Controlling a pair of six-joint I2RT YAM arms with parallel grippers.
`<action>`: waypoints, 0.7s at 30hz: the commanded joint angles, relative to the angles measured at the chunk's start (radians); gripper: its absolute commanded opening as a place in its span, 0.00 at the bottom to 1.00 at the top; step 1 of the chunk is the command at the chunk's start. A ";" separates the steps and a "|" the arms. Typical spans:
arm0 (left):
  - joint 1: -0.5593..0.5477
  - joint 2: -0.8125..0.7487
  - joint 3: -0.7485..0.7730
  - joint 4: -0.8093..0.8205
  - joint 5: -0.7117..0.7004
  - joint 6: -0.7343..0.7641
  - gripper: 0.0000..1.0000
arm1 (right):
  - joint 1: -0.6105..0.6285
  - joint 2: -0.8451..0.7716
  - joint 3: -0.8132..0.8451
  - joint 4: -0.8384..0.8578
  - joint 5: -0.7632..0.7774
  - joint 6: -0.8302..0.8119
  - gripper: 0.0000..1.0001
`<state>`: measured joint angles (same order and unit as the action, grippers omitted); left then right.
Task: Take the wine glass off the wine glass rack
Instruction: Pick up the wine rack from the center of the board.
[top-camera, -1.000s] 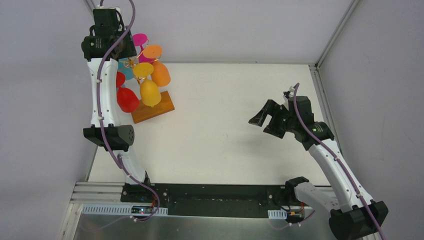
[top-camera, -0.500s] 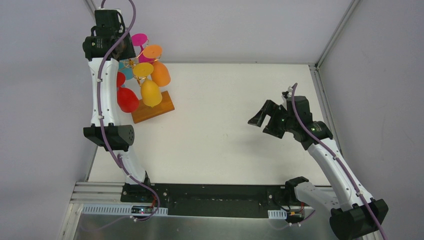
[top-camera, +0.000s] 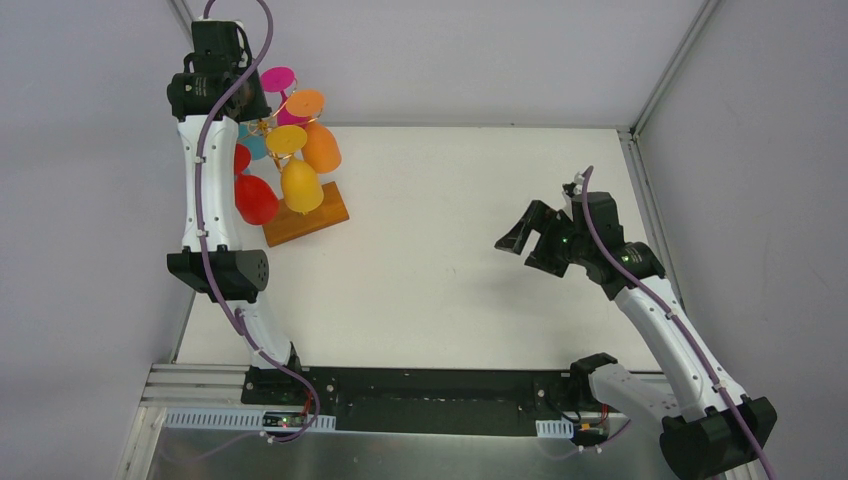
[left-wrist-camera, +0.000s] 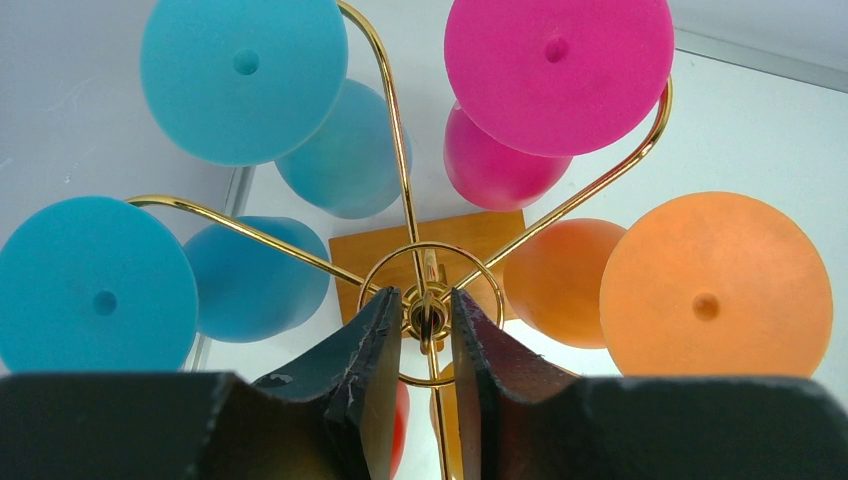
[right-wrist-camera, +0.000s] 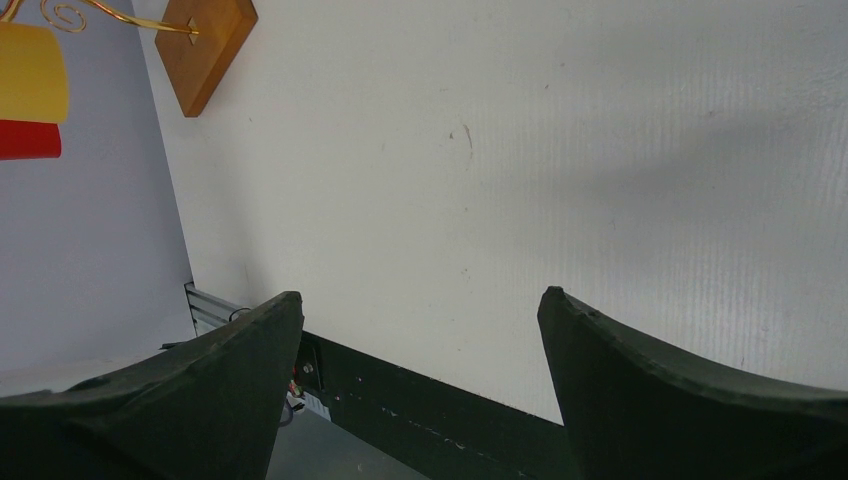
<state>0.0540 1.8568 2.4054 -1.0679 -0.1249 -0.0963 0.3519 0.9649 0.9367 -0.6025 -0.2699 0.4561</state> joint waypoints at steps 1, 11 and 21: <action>0.006 -0.056 -0.001 0.003 -0.022 -0.007 0.20 | 0.009 0.007 0.037 0.013 0.008 -0.001 0.91; 0.007 -0.068 -0.018 0.004 -0.016 -0.006 0.12 | 0.018 0.006 0.036 0.015 0.012 0.002 0.91; 0.006 -0.084 -0.041 0.005 0.001 -0.005 0.00 | 0.026 0.009 0.034 0.017 0.012 0.006 0.91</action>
<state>0.0536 1.8301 2.3718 -1.0580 -0.1234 -0.0956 0.3695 0.9726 0.9367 -0.6025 -0.2668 0.4564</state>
